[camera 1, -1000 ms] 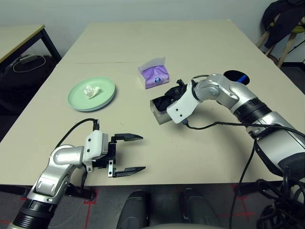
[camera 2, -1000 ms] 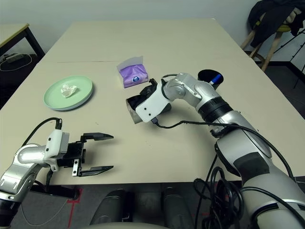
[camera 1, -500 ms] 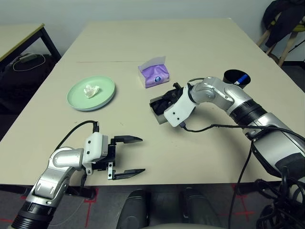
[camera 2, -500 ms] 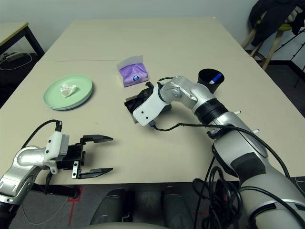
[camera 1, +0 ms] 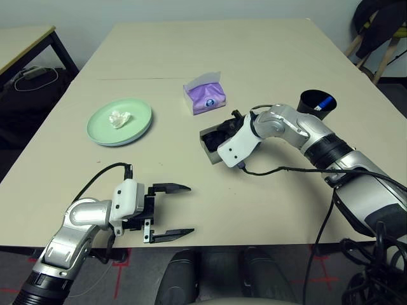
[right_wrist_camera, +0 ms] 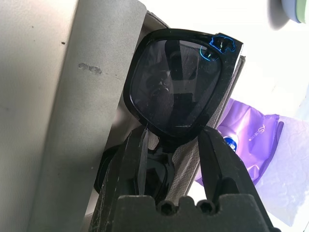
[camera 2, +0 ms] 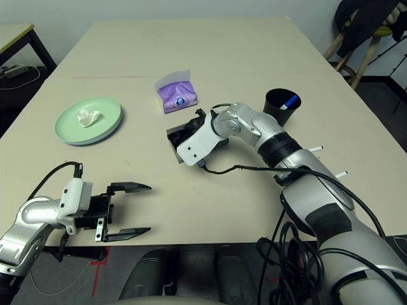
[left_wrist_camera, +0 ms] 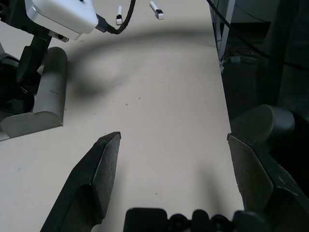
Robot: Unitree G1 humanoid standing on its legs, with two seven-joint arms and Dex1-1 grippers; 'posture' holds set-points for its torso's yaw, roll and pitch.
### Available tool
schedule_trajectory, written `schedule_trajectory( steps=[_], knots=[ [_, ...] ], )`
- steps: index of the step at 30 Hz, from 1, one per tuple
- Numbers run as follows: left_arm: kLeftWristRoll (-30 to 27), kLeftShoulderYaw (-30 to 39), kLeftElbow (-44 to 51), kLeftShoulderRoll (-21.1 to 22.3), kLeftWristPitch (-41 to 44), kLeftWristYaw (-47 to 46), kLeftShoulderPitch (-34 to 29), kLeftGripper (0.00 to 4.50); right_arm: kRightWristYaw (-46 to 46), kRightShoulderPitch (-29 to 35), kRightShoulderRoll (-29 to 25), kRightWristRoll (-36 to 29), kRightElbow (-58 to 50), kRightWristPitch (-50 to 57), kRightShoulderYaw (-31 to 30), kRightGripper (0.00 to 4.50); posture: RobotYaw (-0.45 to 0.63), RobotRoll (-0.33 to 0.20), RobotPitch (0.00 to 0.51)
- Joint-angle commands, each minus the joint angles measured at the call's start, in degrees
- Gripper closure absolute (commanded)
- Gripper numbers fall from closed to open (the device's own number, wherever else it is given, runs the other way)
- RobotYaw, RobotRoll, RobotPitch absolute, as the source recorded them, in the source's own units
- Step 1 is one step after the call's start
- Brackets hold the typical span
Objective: Organize and tidy the items on the table.
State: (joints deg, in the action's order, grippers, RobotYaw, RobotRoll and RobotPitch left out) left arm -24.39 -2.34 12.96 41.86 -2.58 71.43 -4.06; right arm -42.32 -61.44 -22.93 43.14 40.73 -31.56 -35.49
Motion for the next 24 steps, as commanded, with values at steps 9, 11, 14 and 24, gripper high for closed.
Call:
schedule_trajectory(
  steps=[9, 11, 14, 24],
  knots=[
    [0.43, -0.36, 1.10, 0.49, 0.11, 0.05, -0.19, 0.00, -3.82, 2.56, -1.33, -2.56, -4.45, 0.39, 0.00, 2.76, 0.11, 0.000, 0.119],
    [0.45, -0.40, 0.95, 0.47, 0.07, 0.12, -0.03, 0.00, -4.40, 2.60, -1.94, -2.98, -5.08, 0.36, 0.24, 2.76, 0.11, 0.000, 0.118],
    [0.49, -0.48, 0.64, 0.43, 0.01, 0.25, 0.31, 0.00, -4.64, 2.47, -2.59, -3.16, -5.35, 0.33, 0.38, 2.76, 0.10, 0.000, 0.117],
    [0.51, -0.64, -0.06, 0.40, -0.04, 0.62, 1.20, 0.00, -4.95, 2.20, -3.92, -3.13, -5.46, -0.30, 0.09, 2.76, 0.10, 0.000, 0.117]
  ],
)
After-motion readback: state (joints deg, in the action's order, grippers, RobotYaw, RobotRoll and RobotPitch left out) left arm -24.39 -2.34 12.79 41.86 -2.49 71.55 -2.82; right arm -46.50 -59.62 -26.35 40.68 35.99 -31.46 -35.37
